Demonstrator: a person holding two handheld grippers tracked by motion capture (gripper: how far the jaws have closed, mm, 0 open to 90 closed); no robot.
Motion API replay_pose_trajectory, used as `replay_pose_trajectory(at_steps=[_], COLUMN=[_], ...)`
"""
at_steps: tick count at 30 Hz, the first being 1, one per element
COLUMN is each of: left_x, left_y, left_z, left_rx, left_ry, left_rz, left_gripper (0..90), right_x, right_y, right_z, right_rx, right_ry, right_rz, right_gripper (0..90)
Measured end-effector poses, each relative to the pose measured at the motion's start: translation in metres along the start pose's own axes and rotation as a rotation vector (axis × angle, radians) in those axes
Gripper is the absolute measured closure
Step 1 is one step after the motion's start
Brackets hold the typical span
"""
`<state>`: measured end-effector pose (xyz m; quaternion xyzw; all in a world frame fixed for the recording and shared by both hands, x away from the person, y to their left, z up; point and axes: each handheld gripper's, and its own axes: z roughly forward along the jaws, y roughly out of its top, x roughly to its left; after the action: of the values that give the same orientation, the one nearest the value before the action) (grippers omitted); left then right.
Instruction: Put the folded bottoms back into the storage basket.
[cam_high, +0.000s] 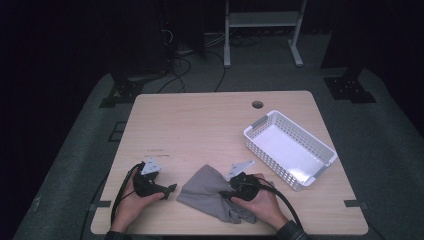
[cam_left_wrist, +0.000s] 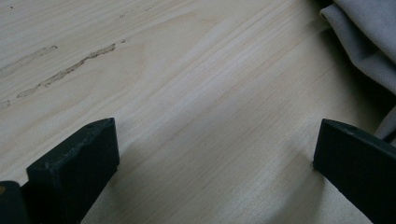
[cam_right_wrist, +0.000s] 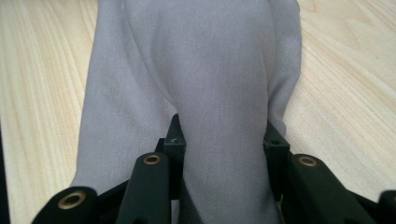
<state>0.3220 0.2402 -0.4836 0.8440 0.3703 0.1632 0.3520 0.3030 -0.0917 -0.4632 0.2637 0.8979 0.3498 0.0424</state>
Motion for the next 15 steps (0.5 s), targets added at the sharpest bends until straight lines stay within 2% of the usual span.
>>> replay_pose_trajectory(at_steps=[6,15], left_x=[0.0,0.0], left_y=[0.0,0.0], left_z=[0.0,0.0], left_rx=[0.0,0.0], left_ry=[0.0,0.0], left_rz=[0.0,-0.001], left_gripper=[0.0,0.0], right_x=[-0.002,-0.007], right_y=[0.003,0.007], right_z=[-0.01,-0.028], right_rx=[-0.014,-0.03], right_ry=[0.015,0.005], right_rz=[0.012,0.025], right_gripper=[63.3,63.2])
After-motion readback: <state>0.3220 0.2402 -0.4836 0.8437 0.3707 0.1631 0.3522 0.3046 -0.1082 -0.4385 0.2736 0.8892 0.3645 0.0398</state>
